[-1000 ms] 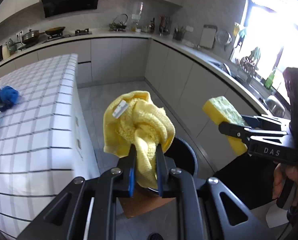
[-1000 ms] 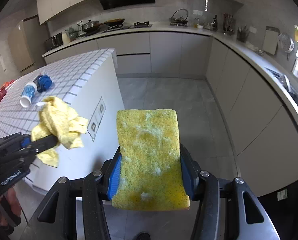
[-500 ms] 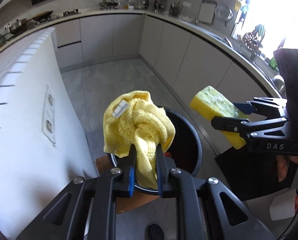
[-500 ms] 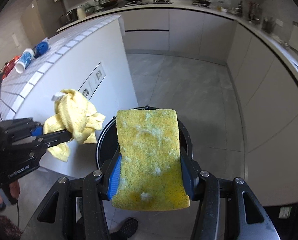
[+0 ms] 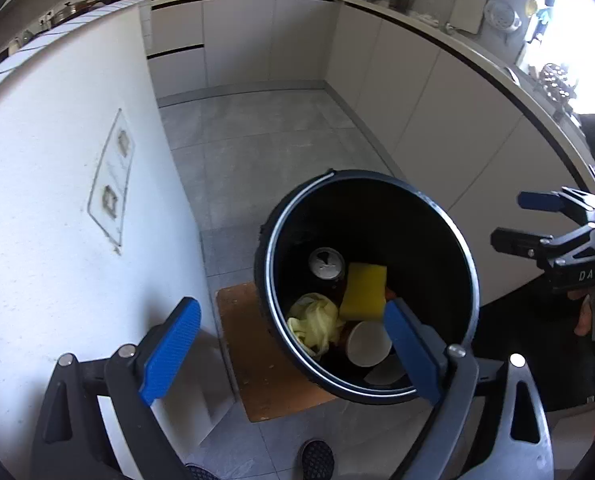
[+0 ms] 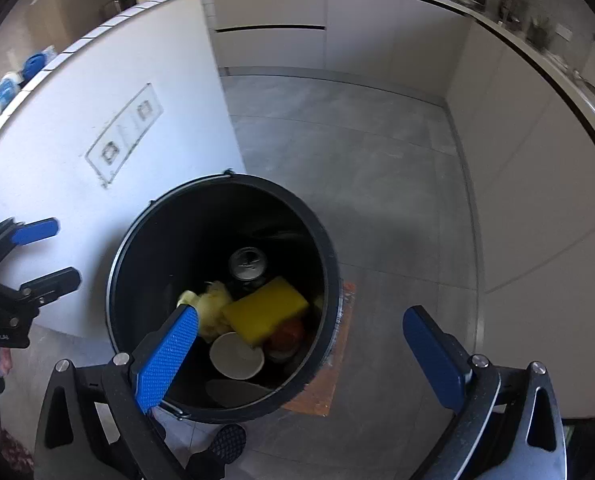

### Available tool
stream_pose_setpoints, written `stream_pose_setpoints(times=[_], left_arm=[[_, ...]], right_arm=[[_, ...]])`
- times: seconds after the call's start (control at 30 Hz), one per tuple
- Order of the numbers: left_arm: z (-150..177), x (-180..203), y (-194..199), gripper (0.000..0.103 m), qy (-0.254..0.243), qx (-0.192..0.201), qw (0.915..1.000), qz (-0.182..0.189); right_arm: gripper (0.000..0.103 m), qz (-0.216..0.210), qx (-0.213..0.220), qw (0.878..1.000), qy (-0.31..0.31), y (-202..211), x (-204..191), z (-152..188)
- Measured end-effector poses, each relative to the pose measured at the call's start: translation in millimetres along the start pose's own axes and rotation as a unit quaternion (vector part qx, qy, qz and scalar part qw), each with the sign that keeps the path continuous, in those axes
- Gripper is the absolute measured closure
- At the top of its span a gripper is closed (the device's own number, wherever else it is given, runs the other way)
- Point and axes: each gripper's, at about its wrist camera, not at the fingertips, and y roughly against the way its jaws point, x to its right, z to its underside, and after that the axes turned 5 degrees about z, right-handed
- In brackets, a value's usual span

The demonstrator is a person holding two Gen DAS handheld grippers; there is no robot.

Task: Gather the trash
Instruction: 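Move both tools back toward the blue cup and blue cloth on the table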

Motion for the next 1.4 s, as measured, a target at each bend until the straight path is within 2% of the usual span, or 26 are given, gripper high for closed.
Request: stream_pose_setpoints(times=[0.3, 0.5, 0.8, 0.97, 1.17, 1.4], left_arm=[[-13, 6, 33, 0.006, 0.002, 0.023, 0.9997, -0.012], [-21, 15, 71, 0.005, 0.001, 0.055, 0.9984, -0.011], [-21, 12, 112, 0.004, 0.004, 0.085, 0.9963, -0.013], [-15, -3, 146, 0.004, 0.016, 0.112, 0.993, -0.035], [-3, -36, 183, 0.004, 0.049, 0.144, 0.9856, -0.073], [16, -91, 225, 0.004, 0.102, 0.176, 0.9713, -0.123]], right_arm=[[0.0, 0.018, 0.037, 0.999, -0.023, 39, -1, 1], [0.0, 0.024, 0.067, 0.997, -0.037, 79, -8, -6], [0.0, 0.027, 0.102, 0.994, -0.038, 134, -35, -14], [0.0, 0.025, 0.114, 0.993, -0.037, 152, -54, -19], [0.0, -0.001, 0.147, 0.989, -0.023, 174, -89, -34], [0.0, -0.029, 0.168, 0.985, 0.013, 193, -143, -55]])
